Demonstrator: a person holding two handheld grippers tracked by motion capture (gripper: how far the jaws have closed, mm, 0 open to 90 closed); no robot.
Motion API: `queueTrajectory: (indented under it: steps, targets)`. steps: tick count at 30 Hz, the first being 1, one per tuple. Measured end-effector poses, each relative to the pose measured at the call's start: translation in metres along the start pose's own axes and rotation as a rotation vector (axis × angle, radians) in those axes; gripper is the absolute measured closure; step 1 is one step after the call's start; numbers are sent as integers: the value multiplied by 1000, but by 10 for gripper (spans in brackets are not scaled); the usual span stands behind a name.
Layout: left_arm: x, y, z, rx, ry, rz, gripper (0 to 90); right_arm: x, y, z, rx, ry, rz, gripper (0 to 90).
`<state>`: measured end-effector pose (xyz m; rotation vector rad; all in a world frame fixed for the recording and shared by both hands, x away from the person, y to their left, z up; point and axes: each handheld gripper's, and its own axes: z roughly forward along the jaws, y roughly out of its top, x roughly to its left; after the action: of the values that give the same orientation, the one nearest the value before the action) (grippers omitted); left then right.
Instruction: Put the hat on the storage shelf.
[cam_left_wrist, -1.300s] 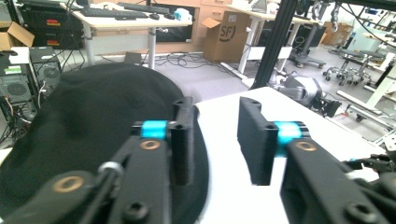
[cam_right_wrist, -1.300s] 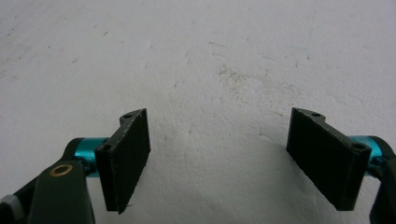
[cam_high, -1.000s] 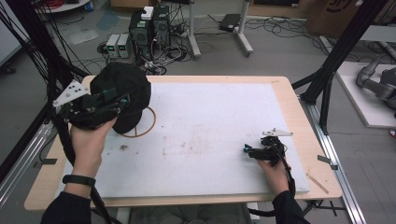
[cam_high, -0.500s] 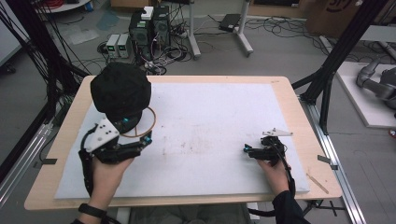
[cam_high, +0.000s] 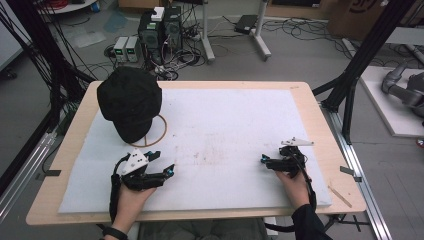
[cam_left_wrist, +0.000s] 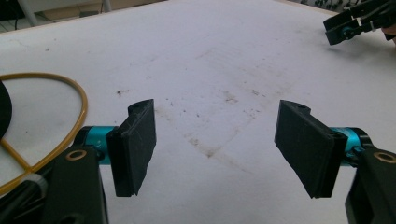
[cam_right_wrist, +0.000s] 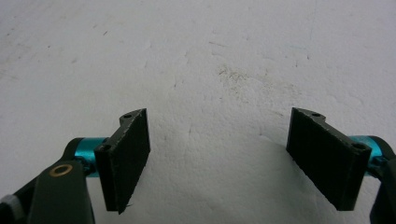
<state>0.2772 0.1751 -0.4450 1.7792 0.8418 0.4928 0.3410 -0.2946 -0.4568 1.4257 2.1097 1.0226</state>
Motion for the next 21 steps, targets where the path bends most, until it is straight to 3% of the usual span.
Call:
queueTrajectory:
  steps: [12, 19, 21]
  targets:
    - [-2, -3, 9, 72, 16, 25, 318, 2, 0, 0, 6, -4, -16, 198]
    - [-2, -3, 11, 80, 20, 21, 298, 4, 0, 1, 15, -20, -39, 194]
    - [-4, -2, 13, 108, 17, 34, 288, 4, 0, 2, 13, -20, -40, 194]
